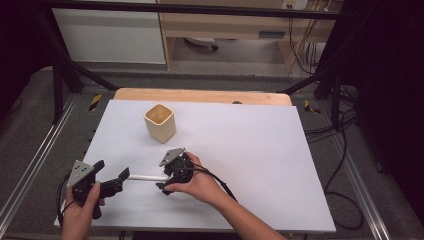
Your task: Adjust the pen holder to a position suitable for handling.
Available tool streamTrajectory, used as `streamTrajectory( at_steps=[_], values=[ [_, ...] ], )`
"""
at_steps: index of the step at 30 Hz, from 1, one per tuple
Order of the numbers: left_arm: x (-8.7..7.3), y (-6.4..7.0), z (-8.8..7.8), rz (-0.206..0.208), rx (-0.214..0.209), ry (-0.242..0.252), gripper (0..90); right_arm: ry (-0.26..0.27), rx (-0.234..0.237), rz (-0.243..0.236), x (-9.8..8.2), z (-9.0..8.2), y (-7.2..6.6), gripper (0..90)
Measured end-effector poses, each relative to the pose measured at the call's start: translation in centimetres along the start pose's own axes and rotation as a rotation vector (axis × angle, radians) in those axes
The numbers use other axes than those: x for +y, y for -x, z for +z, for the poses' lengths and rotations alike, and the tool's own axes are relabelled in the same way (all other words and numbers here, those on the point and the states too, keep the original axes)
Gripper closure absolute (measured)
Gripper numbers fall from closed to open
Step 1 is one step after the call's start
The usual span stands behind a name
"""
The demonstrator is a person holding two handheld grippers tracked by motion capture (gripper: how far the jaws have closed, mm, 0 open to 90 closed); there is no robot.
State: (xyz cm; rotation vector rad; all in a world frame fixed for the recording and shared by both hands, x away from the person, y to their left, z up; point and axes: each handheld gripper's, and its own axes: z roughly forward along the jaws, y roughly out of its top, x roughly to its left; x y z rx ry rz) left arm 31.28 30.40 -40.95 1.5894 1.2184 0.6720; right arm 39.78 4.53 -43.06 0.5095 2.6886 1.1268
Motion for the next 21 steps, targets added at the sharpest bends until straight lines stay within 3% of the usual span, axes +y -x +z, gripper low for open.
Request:
streamTrajectory(
  at_steps=[5, 9, 21],
  values=[
    [0.0, 0.0, 0.0, 0.001, 0.001, -0.002, 5.1, 0.007, 0.003, -0.011, 0.1, 0.6, 0.2, 17.7],
    [0.0, -0.1, 0.0, 0.000, 0.002, -0.002, 5.1, 0.012, 0.033, -0.022, 0.3, 1.2, 0.0, 25.5],
    [0.0, -0.2, 0.0, 0.003, -0.001, -0.007, 5.1, -0.032, 0.095, -0.071, 0.3, 2.9, 0.0, 57.5]
  ],
)
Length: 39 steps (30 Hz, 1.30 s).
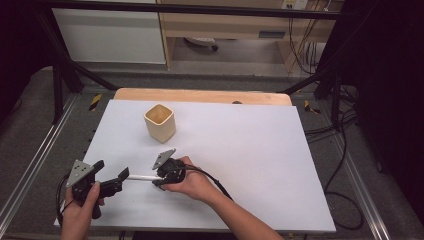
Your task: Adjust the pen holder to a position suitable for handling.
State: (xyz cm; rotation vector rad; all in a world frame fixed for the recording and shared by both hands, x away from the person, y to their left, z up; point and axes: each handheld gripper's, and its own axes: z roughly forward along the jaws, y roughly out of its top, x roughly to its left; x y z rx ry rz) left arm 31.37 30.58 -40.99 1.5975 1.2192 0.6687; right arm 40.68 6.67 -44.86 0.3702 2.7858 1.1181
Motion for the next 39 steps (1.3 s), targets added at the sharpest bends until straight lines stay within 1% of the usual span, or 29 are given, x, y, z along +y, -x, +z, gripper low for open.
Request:
streamTrajectory(
  at_steps=[6, 13, 15, 17, 18, 20, 22, 25, 28, 31, 33, 35, 37, 39],
  values=[
    [0.0, 0.1, 0.1, -0.003, -0.002, 0.000, 5.1, 0.004, 0.016, 0.000, 0.0, 0.2, 0.3, 68.5],
    [0.0, 0.2, 0.2, 0.005, -0.004, -0.008, 5.1, 0.008, 0.025, -0.031, 0.1, 0.3, 0.0, 78.7],
    [0.0, 0.3, 0.3, 0.003, -0.007, -0.008, 5.1, 0.011, 0.027, -0.013, 0.1, 0.3, 0.0, 78.8],
    [0.0, 0.3, 0.3, 0.004, -0.006, -0.007, 5.1, 0.011, 0.021, -0.015, 0.0, 0.3, -0.1, 78.9],
    [0.0, 0.3, 0.2, 0.007, -0.005, -0.009, 5.1, 0.008, 0.018, -0.016, 0.1, 0.2, -0.1, 78.9],
    [0.0, 0.3, 0.2, 0.008, -0.004, -0.009, 5.1, -0.002, 0.009, -0.037, 0.1, -0.1, -0.4, 78.9],
    [0.0, 0.3, 0.1, 0.009, -0.004, -0.008, 5.1, -0.003, -0.001, -0.038, -0.3, -1.0, -0.6, 79.0],
    [-0.1, 0.4, 0.3, 0.009, -0.003, -0.009, 5.2, 0.003, -0.022, -0.014, -1.6, -2.7, -0.5, 79.0],
    [-0.1, 0.7, 0.5, 0.015, -0.006, -0.018, 5.1, 0.015, -0.054, 0.029, -3.9, -4.9, 0.1, 79.0],
    [-0.1, 1.0, 0.7, 0.023, -0.007, -0.024, 5.1, 0.054, -0.090, 0.098, -5.9, -7.3, 1.0, 79.0],
    [-0.2, 1.2, 0.8, 0.032, -0.009, -0.030, 5.1, 0.074, -0.117, 0.125, -7.0, -8.7, 1.4, 79.0],
    [-0.2, 1.4, 0.9, 0.025, -0.018, -0.031, 5.2, 0.091, -0.142, 0.154, -8.1, -10.1, 1.7, 79.0],
    [-0.3, 1.6, 1.0, 0.023, -0.030, -0.037, 5.2, 0.107, -0.166, 0.180, -9.3, -11.2, 2.0, 79.0],
    [-0.3, 1.9, 1.1, 0.030, -0.035, -0.043, 5.2, 0.123, -0.181, 0.200, -10.3, -12.1, 2.0, 79.0]
  ],
)
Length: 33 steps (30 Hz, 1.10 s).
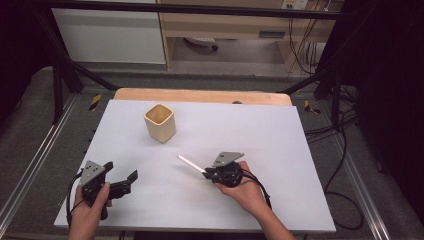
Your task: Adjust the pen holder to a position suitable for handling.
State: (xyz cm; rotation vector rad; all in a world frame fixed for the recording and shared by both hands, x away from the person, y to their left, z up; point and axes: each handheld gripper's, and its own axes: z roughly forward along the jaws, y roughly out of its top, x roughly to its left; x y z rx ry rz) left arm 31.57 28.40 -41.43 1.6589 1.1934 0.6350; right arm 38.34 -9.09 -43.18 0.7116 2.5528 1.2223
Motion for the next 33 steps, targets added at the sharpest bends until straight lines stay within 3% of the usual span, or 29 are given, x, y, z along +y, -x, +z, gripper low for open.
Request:
streamTrajectory(
  at_steps=[3, 6, 12, 17, 20, 22, 25, 29, 33],
  values=[
    [0.0, 0.5, 0.3, 0.009, -0.009, -0.002, 5.2, 0.029, -0.019, 0.038, -1.4, -1.2, 0.4, 79.0],
    [-0.1, 1.1, 0.6, 0.046, 0.000, -0.016, 5.2, 0.050, -0.022, 0.070, -2.5, -1.9, 0.5, 79.0],
    [-0.2, 1.7, 0.8, 0.066, -0.011, -0.026, 5.2, 0.090, -0.034, 0.091, -3.2, -3.4, 0.6, 79.0],
    [0.1, 2.4, 0.3, 0.070, -0.035, 0.043, 5.4, 0.143, -0.058, 0.117, -3.6, -5.1, 0.8, 79.0],
    [0.2, 3.0, 0.3, 0.101, -0.052, 0.051, 5.2, 0.186, -0.063, 0.148, -3.9, -5.8, 1.1, 79.0],
    [0.2, 3.6, 0.5, 0.079, -0.082, 0.063, 5.0, 0.219, -0.055, 0.165, -3.7, -5.9, 1.4, 79.0],
    [0.6, 4.4, 1.1, 0.071, -0.094, 0.076, 4.9, 0.252, -0.040, 0.186, -3.6, -5.7, 1.8, 79.0],
    [1.3, 5.9, 2.2, 0.065, -0.126, 0.088, 5.4, 0.263, -0.021, 0.181, -3.6, -5.3, 1.4, 78.9],
    [2.2, 7.4, 3.3, 0.035, -0.199, 0.074, 5.8, 0.266, -0.010, 0.157, -3.3, -5.0, 0.5, 79.0]
  ],
)
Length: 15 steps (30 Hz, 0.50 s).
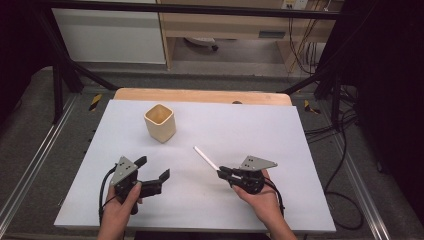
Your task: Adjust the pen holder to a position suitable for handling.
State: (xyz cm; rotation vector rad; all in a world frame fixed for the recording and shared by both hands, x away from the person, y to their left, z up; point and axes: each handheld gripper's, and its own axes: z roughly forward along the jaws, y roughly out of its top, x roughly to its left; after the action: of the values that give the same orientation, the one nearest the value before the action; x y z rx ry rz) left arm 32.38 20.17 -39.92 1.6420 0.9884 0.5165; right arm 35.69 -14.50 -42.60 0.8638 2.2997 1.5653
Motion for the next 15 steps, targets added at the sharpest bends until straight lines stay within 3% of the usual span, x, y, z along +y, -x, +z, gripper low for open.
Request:
streamTrajectory(
  at_steps=[4, 7, 12, 15],
  values=[
    [0.8, 1.1, 1.4, 0.012, -0.033, -0.003, 5.6, 0.018, 0.005, -0.002, 0.3, 0.0, -0.2, 78.9],
    [1.3, 1.5, 2.2, -0.022, -0.073, 0.001, 5.6, 0.032, 0.003, 0.006, 0.3, -0.2, -0.2, 78.9],
    [2.1, 1.9, 3.0, -0.044, -0.089, 0.016, 5.6, 0.050, 0.002, 0.017, 0.4, -0.5, -0.1, 79.0],
    [2.3, 2.4, 3.4, -0.086, -0.120, 0.009, 5.0, 0.058, 0.012, 0.024, 0.4, -0.5, -0.1, 78.9]
  ],
)
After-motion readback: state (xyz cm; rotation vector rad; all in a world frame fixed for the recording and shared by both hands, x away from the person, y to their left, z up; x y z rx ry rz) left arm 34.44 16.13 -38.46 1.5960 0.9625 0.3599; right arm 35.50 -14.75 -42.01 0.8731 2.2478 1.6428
